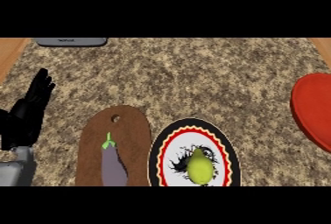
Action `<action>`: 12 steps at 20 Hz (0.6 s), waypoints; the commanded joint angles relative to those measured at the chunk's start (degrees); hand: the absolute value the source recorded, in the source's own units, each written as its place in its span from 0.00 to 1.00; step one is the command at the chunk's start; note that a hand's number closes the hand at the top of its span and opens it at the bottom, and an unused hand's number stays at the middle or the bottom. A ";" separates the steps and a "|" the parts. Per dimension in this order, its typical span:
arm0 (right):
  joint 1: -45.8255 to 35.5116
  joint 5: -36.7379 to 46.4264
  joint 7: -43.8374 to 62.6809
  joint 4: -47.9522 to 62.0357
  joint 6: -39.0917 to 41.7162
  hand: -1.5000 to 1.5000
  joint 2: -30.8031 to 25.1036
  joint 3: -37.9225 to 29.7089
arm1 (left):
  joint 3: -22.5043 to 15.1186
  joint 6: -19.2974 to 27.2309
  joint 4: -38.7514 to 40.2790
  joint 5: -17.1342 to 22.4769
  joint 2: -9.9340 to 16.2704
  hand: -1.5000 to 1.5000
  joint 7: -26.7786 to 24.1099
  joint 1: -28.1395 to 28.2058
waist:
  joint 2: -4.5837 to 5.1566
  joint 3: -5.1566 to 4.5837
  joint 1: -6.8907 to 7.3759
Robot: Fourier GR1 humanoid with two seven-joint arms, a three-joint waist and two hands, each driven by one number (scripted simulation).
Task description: Pick the lemon from the plate and place it in the bowl
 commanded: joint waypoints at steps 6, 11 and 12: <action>-20.66 9.74 -12.01 29.88 -0.44 1.00 1.94 8.49 | -0.23 -1.82 0.84 -1.41 -0.64 0.50 -0.55 -0.34 | 0.35 0.04 1.65; -31.81 16.53 -15.84 43.58 -2.37 1.00 4.54 12.46 | 0.46 -2.01 1.67 -1.95 -1.42 0.50 -0.66 -2.00 | 0.41 0.03 1.64; -30.09 17.83 -17.58 42.74 -4.06 1.00 7.22 13.34 | 0.24 -0.17 -1.11 -2.30 -2.41 0.50 3.59 -2.72 | 0.16 0.02 0.94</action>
